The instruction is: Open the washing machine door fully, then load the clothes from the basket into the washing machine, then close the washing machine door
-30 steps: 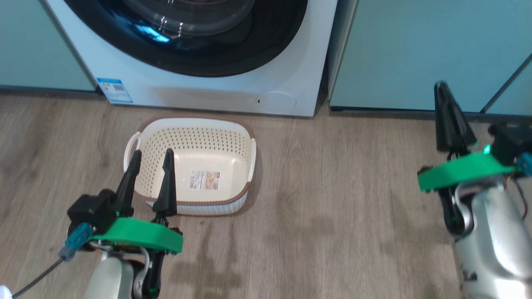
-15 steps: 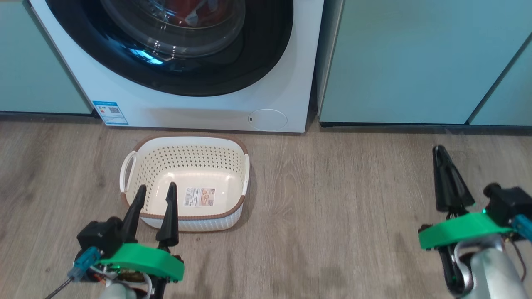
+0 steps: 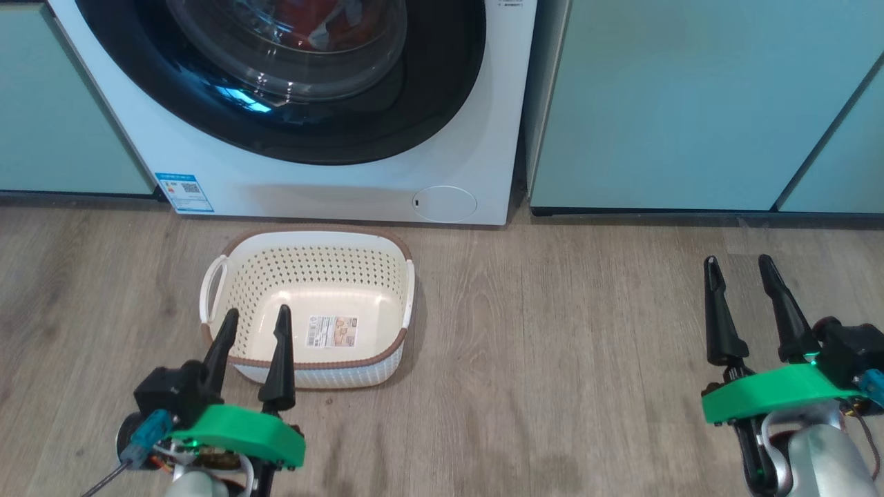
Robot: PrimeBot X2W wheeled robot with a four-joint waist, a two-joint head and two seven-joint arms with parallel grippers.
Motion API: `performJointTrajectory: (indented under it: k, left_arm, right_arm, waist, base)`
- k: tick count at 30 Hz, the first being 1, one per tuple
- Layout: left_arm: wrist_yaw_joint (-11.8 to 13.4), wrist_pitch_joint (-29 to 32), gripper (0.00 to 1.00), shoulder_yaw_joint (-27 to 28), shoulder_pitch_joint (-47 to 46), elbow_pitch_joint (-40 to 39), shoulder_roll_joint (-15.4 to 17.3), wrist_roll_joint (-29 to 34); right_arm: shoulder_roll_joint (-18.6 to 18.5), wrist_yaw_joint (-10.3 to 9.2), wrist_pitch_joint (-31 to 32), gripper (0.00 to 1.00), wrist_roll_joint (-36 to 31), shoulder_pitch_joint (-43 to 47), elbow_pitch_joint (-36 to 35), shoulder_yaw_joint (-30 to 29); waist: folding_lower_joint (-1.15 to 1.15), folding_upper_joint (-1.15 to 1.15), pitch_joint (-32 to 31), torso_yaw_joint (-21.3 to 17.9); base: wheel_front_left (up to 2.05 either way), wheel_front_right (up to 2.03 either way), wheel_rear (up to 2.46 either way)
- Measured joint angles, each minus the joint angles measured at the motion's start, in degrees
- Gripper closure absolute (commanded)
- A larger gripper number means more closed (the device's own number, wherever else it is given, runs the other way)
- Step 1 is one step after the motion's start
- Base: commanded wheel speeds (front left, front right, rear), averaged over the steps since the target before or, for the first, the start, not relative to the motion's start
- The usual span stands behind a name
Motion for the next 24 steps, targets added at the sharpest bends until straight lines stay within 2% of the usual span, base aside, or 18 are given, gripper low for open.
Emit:
performJointTrajectory:
  k: [15,24]
  left_arm:
    - [0.4,0.0,0.0,-0.2,0.7,-0.2,0.0,0.7]
    - [-0.2,0.0,0.0,-0.5,0.7,-0.2,0.0,0.7]
  right_arm:
    - [0.0,0.0,0.0,0.0,-0.2,0.0,0.0,0.3]
    - [0.0,0.0,0.0,0.0,-0.2,0.0,0.0,0.4]
  waist:
    - [0.0,0.0,-0.3,0.6]
    - [0.0,0.0,-0.6,0.3]
  base:
    - [0.0,0.0,0.0]
    - [0.0,0.0,0.0]
